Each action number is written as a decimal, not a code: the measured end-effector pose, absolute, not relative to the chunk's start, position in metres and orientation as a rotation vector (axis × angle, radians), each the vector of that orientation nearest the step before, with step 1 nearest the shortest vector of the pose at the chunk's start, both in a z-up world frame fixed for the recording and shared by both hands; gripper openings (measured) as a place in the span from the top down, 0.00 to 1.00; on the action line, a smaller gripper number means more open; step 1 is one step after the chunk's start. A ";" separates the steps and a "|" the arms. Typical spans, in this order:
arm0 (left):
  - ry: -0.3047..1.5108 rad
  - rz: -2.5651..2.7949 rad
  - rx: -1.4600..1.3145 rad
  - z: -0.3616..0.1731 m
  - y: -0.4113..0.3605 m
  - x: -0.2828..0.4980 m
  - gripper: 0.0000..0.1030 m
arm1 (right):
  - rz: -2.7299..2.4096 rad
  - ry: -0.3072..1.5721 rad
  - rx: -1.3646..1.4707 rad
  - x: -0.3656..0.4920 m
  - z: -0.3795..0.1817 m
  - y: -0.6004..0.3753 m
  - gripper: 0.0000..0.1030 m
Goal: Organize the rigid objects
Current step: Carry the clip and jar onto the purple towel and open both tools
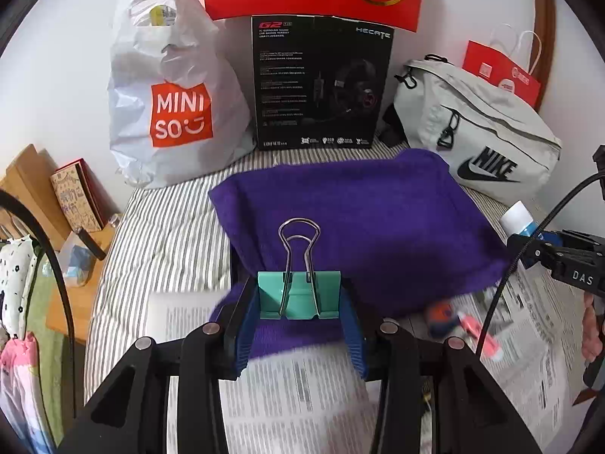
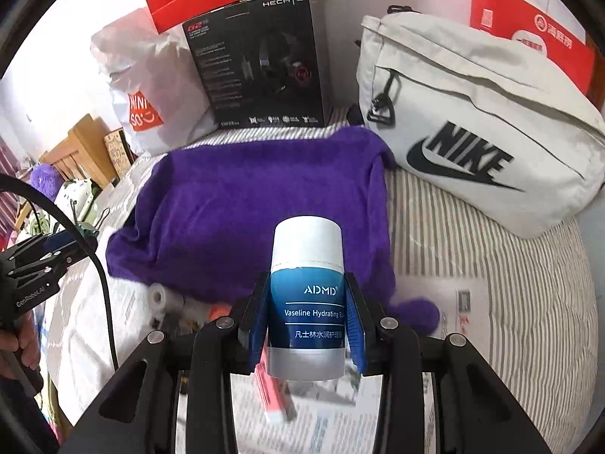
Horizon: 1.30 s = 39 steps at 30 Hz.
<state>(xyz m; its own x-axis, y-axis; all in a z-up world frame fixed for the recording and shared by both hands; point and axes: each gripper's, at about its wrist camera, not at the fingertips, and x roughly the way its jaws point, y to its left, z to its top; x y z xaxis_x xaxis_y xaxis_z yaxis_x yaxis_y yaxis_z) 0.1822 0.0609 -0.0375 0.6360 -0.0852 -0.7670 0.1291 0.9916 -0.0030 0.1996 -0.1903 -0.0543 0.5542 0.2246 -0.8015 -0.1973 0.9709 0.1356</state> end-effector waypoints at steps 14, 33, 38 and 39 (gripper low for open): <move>0.904 -0.134 0.033 -0.060 0.057 0.258 0.62 | 0.245 0.973 0.041 0.274 -0.078 -0.182 0.65; 0.999 -0.121 0.040 -0.111 0.056 0.321 0.62 | 0.207 1.068 -0.001 0.335 -0.129 -0.170 0.65; 1.025 -0.115 0.052 -0.118 0.052 0.324 0.62 | 0.213 1.064 -0.032 0.337 -0.131 -0.164 0.65; 1.031 -0.113 0.057 -0.120 0.052 0.324 0.62 | 0.216 1.064 -0.028 0.337 -0.131 -0.165 0.64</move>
